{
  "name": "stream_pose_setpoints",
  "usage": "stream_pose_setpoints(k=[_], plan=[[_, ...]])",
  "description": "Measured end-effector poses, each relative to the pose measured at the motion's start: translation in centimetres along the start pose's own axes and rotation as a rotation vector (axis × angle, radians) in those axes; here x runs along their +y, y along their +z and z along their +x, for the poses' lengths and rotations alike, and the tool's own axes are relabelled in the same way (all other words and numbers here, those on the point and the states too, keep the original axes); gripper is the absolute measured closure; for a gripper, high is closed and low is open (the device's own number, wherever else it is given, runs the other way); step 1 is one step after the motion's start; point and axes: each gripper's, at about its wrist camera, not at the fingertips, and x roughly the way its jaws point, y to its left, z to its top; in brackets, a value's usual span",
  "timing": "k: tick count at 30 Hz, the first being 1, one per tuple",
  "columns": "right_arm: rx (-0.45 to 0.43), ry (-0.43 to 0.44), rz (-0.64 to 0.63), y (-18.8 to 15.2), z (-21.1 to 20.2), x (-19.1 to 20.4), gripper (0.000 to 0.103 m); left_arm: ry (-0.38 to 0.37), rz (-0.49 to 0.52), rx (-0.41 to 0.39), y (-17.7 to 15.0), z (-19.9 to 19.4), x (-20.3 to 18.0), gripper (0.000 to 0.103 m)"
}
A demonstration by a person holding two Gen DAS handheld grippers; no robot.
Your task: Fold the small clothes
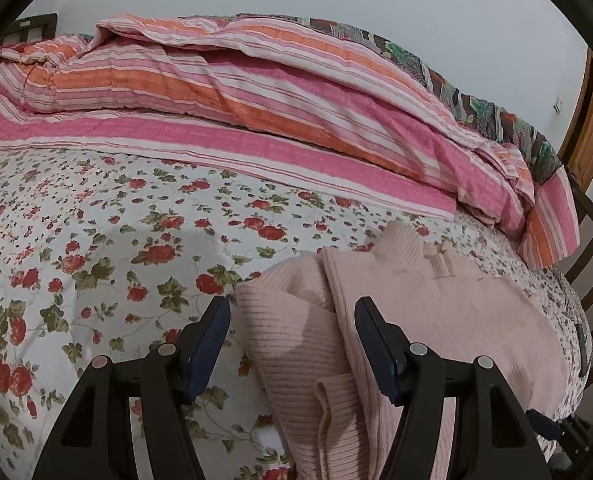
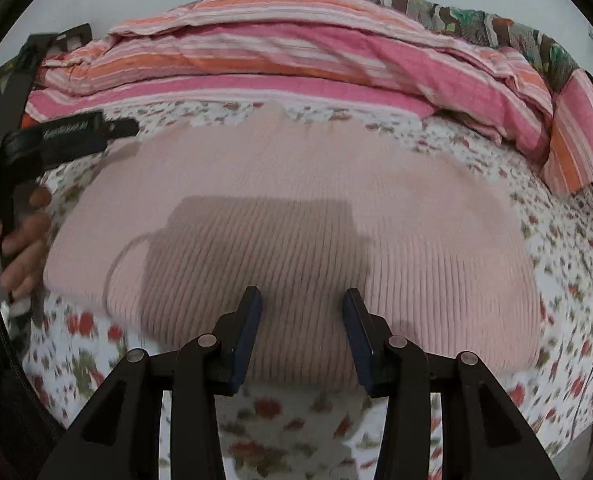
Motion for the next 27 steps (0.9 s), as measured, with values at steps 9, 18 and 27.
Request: stream_pose_setpoints(k=[9,18,27], plan=[[-0.016,0.052,-0.03,-2.1,-1.3,-0.5,0.06,-0.009,0.001,-0.001,-0.6,-0.3,0.3,0.04],[-0.215,0.135,0.157,-0.7,-3.8,-6.5,0.06,-0.092,-0.045,0.03,-1.7,-0.3,1.3,0.04],[-0.303,0.048,0.297,5.1,-1.7,-12.2,0.06,-0.18,-0.144,0.087,-4.0,-3.6,2.1,0.04]])
